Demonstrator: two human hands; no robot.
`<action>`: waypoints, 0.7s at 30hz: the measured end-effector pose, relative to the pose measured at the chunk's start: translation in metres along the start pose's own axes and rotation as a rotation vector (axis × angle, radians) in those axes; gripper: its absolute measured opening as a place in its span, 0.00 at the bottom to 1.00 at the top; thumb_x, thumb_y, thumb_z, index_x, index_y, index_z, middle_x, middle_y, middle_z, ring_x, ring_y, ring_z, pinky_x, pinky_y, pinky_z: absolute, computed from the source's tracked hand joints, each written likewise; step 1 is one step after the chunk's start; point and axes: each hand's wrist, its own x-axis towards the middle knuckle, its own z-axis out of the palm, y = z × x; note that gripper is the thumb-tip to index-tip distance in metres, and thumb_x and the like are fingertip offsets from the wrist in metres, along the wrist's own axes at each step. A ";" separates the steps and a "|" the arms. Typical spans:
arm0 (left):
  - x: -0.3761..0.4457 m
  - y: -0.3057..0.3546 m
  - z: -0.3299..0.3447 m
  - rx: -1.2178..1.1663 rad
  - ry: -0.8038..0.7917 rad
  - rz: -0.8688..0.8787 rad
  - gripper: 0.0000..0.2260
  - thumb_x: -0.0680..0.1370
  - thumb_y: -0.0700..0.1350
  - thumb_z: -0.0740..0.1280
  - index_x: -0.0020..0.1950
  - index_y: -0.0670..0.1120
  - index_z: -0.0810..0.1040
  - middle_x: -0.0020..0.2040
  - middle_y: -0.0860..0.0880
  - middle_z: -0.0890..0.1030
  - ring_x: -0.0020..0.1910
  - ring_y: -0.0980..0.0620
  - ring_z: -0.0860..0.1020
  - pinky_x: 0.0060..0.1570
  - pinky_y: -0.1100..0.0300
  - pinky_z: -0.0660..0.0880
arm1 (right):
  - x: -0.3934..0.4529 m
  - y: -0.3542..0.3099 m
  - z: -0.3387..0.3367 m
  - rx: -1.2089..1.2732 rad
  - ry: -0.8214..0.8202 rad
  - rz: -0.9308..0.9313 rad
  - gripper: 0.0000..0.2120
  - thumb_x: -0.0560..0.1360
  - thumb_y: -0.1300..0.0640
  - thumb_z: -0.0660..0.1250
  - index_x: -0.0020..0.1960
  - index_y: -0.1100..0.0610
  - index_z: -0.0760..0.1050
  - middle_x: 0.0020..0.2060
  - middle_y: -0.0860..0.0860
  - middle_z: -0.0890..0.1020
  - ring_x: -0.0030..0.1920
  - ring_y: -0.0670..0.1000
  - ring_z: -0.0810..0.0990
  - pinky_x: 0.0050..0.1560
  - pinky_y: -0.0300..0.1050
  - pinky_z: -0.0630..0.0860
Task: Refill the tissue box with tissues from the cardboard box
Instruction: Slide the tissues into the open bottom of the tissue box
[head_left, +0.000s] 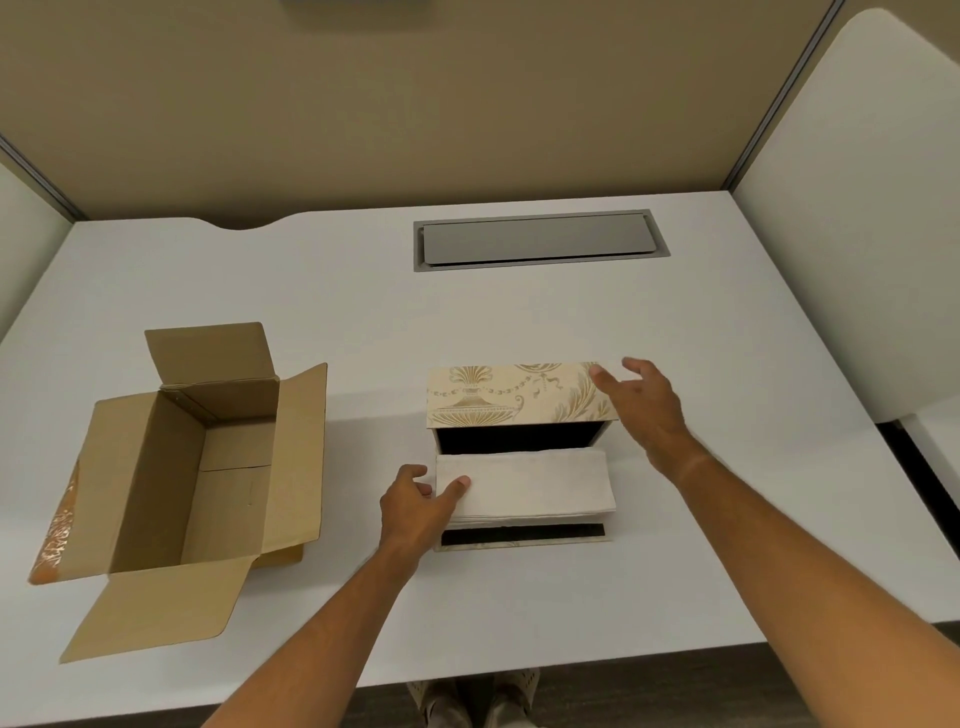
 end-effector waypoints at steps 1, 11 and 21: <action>0.001 0.000 0.000 -0.007 -0.006 -0.012 0.32 0.70 0.57 0.73 0.68 0.47 0.67 0.61 0.42 0.78 0.51 0.47 0.76 0.42 0.59 0.74 | 0.002 -0.006 0.003 -0.020 -0.039 -0.006 0.34 0.72 0.39 0.70 0.73 0.52 0.65 0.66 0.57 0.75 0.61 0.54 0.75 0.52 0.44 0.69; 0.003 0.001 0.001 -0.048 -0.016 -0.056 0.30 0.70 0.55 0.74 0.67 0.46 0.69 0.60 0.43 0.77 0.50 0.47 0.76 0.42 0.59 0.74 | 0.004 -0.006 0.008 -0.131 -0.231 -0.086 0.32 0.74 0.53 0.73 0.74 0.50 0.63 0.68 0.54 0.73 0.60 0.53 0.75 0.53 0.43 0.76; 0.005 0.001 0.002 -0.105 0.007 -0.091 0.25 0.67 0.56 0.77 0.57 0.50 0.70 0.52 0.47 0.75 0.49 0.47 0.77 0.43 0.57 0.74 | -0.016 0.010 -0.001 -0.118 -0.202 -0.125 0.26 0.71 0.52 0.76 0.64 0.46 0.67 0.52 0.50 0.80 0.46 0.43 0.77 0.40 0.38 0.75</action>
